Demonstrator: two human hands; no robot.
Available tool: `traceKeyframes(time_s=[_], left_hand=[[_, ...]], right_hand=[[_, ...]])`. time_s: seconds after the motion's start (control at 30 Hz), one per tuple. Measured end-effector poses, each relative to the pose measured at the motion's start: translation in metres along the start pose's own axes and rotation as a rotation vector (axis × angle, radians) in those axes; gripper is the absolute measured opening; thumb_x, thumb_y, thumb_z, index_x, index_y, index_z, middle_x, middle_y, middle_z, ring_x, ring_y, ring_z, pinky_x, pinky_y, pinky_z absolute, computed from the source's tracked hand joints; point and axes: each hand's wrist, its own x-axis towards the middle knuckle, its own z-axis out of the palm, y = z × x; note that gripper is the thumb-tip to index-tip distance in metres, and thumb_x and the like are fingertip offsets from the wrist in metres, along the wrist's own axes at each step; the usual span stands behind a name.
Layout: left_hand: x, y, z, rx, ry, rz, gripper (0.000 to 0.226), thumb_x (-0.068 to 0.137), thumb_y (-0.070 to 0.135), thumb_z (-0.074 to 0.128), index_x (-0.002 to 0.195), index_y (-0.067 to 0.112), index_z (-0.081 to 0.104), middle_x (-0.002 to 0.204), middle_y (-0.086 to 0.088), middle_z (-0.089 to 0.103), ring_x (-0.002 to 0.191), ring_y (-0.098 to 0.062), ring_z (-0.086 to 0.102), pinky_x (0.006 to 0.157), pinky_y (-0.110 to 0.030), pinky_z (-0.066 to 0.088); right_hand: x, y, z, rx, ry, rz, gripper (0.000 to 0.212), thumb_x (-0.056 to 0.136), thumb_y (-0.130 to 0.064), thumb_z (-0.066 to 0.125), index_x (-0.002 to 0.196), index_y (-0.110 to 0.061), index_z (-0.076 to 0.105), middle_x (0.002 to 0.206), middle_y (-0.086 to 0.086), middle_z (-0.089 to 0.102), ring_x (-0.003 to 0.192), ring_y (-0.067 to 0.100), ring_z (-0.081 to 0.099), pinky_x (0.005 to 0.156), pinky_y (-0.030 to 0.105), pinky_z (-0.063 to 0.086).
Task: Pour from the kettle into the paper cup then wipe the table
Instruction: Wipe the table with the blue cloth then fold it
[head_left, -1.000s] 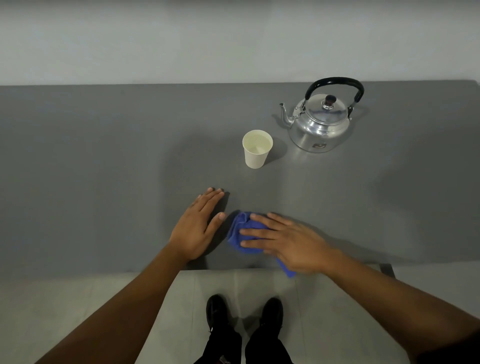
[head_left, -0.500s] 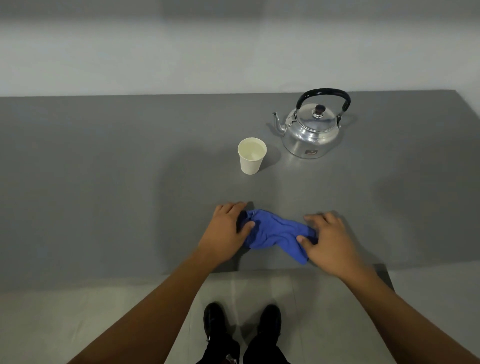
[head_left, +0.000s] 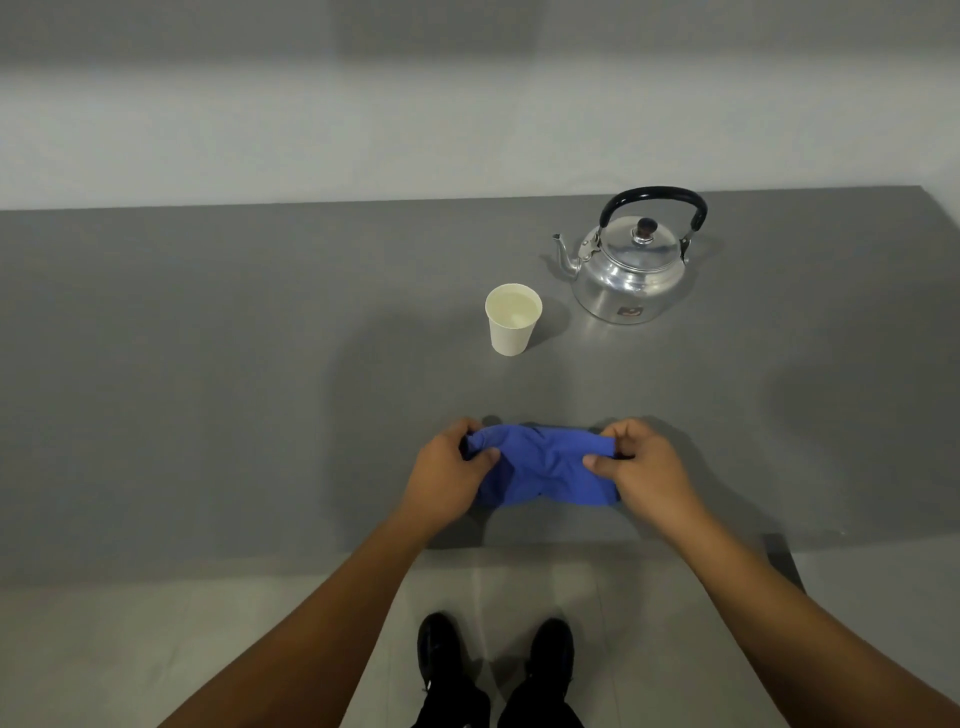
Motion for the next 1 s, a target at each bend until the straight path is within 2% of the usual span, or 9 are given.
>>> traceKeyframes(time_s=[0.1,0.17,0.23,0.37,0.53,0.63,0.77,0.93,1.0], left_hand=[[0.001,-0.003,-0.022,-0.146,0.077,-0.048,0.01,0.095,0.025,0.071,0.098,0.018,0.065,0.086,-0.001,0.072,0.079,-0.016,0.067,0.062,-0.016,0.051],[0.004,-0.004,-0.039,-0.219,0.107,-0.052,0.009,0.094,0.026,0.072,0.096,0.019,0.066,0.092,-0.003,0.074,0.087,-0.019,0.071,0.073,-0.031,0.056],[0.01,-0.006,-0.059,-0.263,0.14,-0.044,0.01,0.092,0.021,0.075,0.095,0.016,0.066,0.095,-0.007,0.074,0.087,-0.019,0.071,0.077,-0.037,0.057],[0.022,-0.018,-0.108,-0.263,0.24,-0.035,0.019,0.086,0.009,0.079,0.086,0.024,0.066,0.082,0.005,0.072,0.068,-0.004,0.066,0.068,-0.022,0.053],[0.039,-0.048,-0.177,-0.152,0.334,-0.1,0.021,0.085,0.004,0.08,0.093,0.014,0.063,0.081,-0.005,0.067,0.073,-0.019,0.059,0.071,-0.029,0.047],[0.047,-0.064,-0.21,-0.067,0.36,-0.141,0.026,0.084,0.01,0.083,0.102,0.011,0.065,0.092,-0.008,0.07,0.081,-0.023,0.063,0.069,-0.03,0.047],[0.056,-0.083,-0.247,0.027,0.391,-0.195,0.031,0.082,0.018,0.086,0.104,0.016,0.066,0.098,-0.007,0.07,0.085,-0.026,0.066,0.069,-0.032,0.049],[0.062,-0.106,-0.27,0.092,0.394,-0.273,0.041,0.081,0.021,0.087,0.115,0.012,0.066,0.101,-0.008,0.069,0.088,-0.027,0.066,0.076,-0.037,0.053],[0.062,-0.114,-0.274,0.127,0.391,-0.283,0.042,0.081,0.02,0.087,0.116,0.011,0.065,0.102,-0.009,0.069,0.089,-0.029,0.066,0.079,-0.04,0.055]], right_hand=[[0.005,-0.02,0.015,0.12,0.006,-0.012,0.02,0.081,0.001,0.078,0.088,-0.011,0.064,0.084,0.007,0.078,0.075,0.019,0.069,0.071,0.033,0.054],[0.011,-0.034,0.027,0.154,0.003,-0.028,0.021,0.08,0.003,0.079,0.087,-0.011,0.065,0.076,-0.003,0.078,0.071,0.013,0.07,0.063,0.025,0.056],[0.017,-0.049,0.04,0.18,-0.015,-0.027,0.023,0.08,0.002,0.08,0.089,-0.013,0.065,0.082,0.0,0.079,0.075,0.016,0.072,0.065,0.028,0.058],[0.032,-0.076,0.076,0.184,-0.062,-0.009,0.026,0.08,-0.004,0.082,0.1,-0.011,0.065,0.099,0.01,0.078,0.092,0.028,0.075,0.082,0.045,0.061],[0.044,-0.106,0.139,0.092,-0.144,-0.078,0.023,0.082,-0.011,0.079,0.088,-0.026,0.062,0.096,0.006,0.076,0.093,0.026,0.074,0.084,0.048,0.061],[0.049,-0.12,0.174,0.027,-0.161,-0.126,0.027,0.083,-0.013,0.079,0.086,-0.032,0.059,0.084,-0.003,0.072,0.083,0.018,0.072,0.073,0.036,0.06],[0.052,-0.138,0.212,-0.035,-0.162,-0.226,0.043,0.083,-0.009,0.073,0.103,-0.041,0.053,0.06,-0.01,0.056,0.054,0.002,0.055,0.05,0.015,0.043],[0.063,-0.153,0.251,-0.173,-0.181,-0.279,0.027,0.087,0.001,0.064,0.099,-0.021,0.072,0.063,-0.009,0.051,0.057,0.005,0.05,0.057,0.014,0.041],[0.067,-0.156,0.264,-0.212,-0.195,-0.268,0.026,0.089,0.002,0.062,0.107,-0.013,0.075,0.071,-0.005,0.054,0.063,0.01,0.052,0.055,0.006,0.037]])
